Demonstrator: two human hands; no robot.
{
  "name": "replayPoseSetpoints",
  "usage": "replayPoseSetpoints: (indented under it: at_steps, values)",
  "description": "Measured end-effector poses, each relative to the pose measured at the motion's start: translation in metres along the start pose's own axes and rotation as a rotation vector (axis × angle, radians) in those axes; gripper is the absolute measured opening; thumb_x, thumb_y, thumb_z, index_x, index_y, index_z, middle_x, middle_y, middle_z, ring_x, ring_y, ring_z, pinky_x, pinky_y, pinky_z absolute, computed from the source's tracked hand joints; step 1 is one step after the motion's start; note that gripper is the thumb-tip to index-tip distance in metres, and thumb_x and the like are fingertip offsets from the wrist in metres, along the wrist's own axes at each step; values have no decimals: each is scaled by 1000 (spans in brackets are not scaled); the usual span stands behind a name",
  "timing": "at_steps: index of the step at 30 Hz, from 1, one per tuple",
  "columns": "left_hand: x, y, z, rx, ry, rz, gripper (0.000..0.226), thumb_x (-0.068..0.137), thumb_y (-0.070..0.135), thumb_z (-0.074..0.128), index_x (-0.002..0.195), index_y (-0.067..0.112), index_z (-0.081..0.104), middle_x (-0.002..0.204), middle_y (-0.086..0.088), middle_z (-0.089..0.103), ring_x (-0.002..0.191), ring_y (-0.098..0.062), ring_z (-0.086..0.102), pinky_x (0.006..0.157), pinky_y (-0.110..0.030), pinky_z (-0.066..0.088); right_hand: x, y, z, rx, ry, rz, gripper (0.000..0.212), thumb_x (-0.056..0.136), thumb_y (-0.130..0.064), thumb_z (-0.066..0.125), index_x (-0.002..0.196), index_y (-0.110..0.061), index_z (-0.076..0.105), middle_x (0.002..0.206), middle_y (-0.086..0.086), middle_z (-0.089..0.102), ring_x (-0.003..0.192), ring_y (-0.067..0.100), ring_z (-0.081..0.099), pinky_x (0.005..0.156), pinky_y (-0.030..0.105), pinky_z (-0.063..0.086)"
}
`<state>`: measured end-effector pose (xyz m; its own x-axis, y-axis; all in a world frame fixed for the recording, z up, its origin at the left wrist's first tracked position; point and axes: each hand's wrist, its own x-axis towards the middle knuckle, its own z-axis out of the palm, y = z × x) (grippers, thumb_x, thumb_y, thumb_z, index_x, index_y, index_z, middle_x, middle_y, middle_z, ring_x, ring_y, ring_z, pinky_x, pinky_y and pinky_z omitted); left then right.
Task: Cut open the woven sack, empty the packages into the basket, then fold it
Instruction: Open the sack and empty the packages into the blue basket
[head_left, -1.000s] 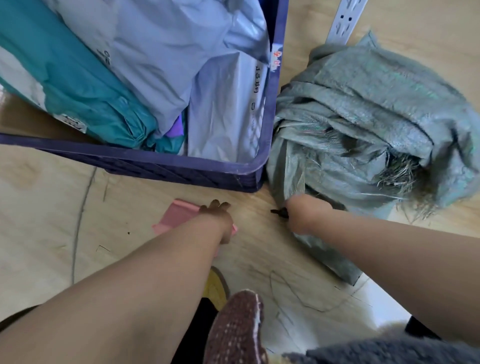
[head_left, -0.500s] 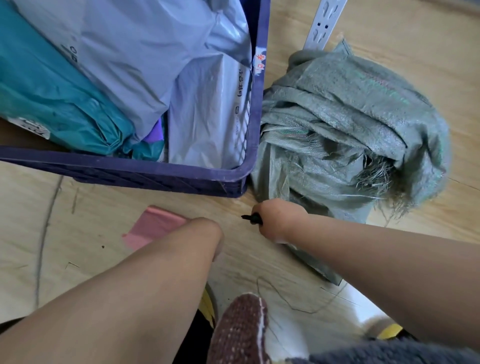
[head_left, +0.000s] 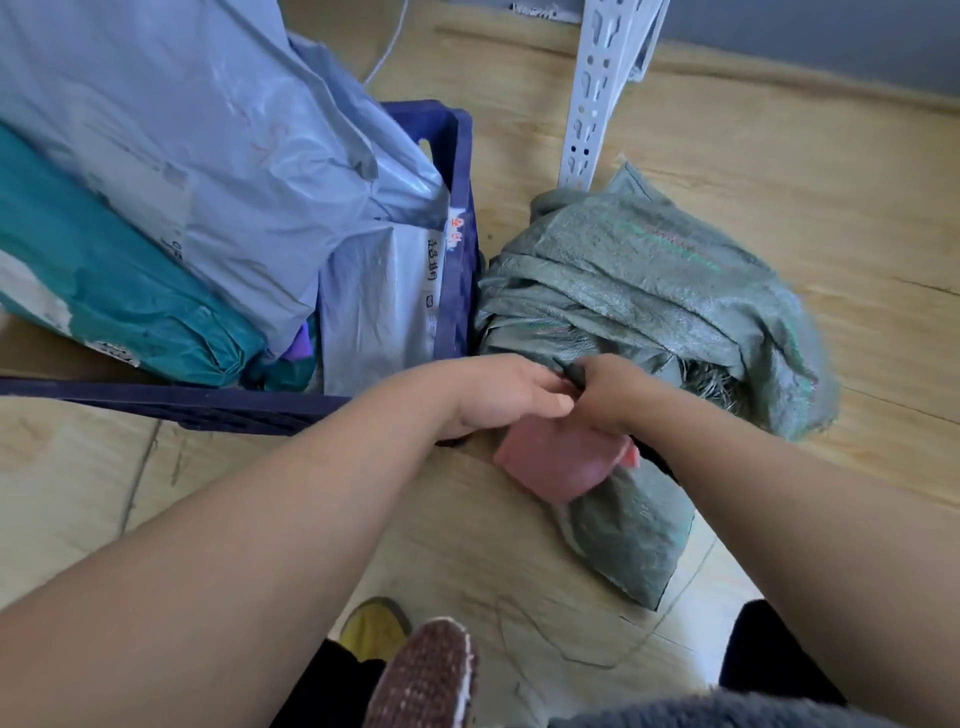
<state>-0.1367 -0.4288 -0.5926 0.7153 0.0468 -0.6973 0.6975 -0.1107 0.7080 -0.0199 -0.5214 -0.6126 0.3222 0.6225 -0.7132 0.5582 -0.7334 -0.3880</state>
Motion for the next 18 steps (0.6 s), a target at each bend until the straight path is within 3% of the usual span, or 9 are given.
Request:
replayPoseSetpoints:
  at_steps: [2, 6, 8, 10, 12, 13, 15, 18]
  values:
    - [-6, 22, -5, -28, 108, 60, 36, 96, 14, 55, 132, 12, 56, 135, -4, 58, 128, -17, 50, 112, -34, 34, -3, 0, -18, 82, 138, -16, 28, 87, -28, 60, 66, -18, 44, 66, 1, 48, 73, 24, 51, 51, 26, 33]
    - [-11, 50, -13, 339, 602, 169, 62, 83, 26, 72, 137, 20, 43, 140, 4, 48, 130, -11, 44, 112, -33, 33, -14, 17, -66, 567, 244, -95, 20, 81, -23, 75, 76, -16, 57, 68, 1, 55, 60, 14, 51, 51, 25, 39]
    - [-18, 58, -20, 424, 623, 124, 71, 79, 31, 75, 140, 23, 40, 140, 3, 48, 128, -14, 46, 108, -34, 37, -21, 29, -85, 780, 223, -222, 21, 78, -20, 78, 82, -10, 60, 60, 1, 49, 51, 13, 44, 48, 22, 37]
    - [-29, 69, -28, 485, 579, 51, 50, 81, 32, 73, 126, 25, 51, 120, 3, 59, 112, -18, 55, 88, -31, 45, -27, 34, -94, 936, 196, -342, 26, 72, -22, 77, 87, -6, 63, 52, 0, 44, 44, 10, 38, 45, 18, 34]
    - [-46, 81, -37, 538, 611, 53, 23, 83, 28, 72, 102, 25, 59, 94, 6, 60, 93, -18, 58, 67, -26, 42, -29, 28, -93, 1050, 207, -410, 27, 69, -24, 74, 88, -8, 64, 46, -3, 44, 42, 9, 37, 46, 17, 34]
    - [-57, 86, -42, 543, 653, 61, 19, 83, 27, 72, 97, 25, 60, 89, 7, 60, 88, -18, 58, 63, -25, 40, -29, 22, -90, 1078, 238, -432, 26, 71, -23, 74, 91, -9, 65, 45, -5, 47, 41, 9, 37, 46, 17, 34]
    - [-81, 89, -56, 566, 770, 44, 20, 83, 25, 71, 101, 23, 63, 91, 4, 62, 88, -20, 57, 66, -28, 41, -28, 7, -82, 1076, 316, -466, 23, 80, -19, 73, 102, -16, 67, 56, -12, 60, 43, 6, 39, 47, 16, 36]
    - [-105, 75, -73, 614, 941, -96, 27, 86, 27, 66, 112, 23, 60, 104, 0, 61, 97, -25, 56, 74, -31, 40, -23, -13, -69, 1036, 380, -468, 28, 86, -14, 70, 113, -23, 66, 102, -10, 71, 48, -1, 46, 53, 18, 38]
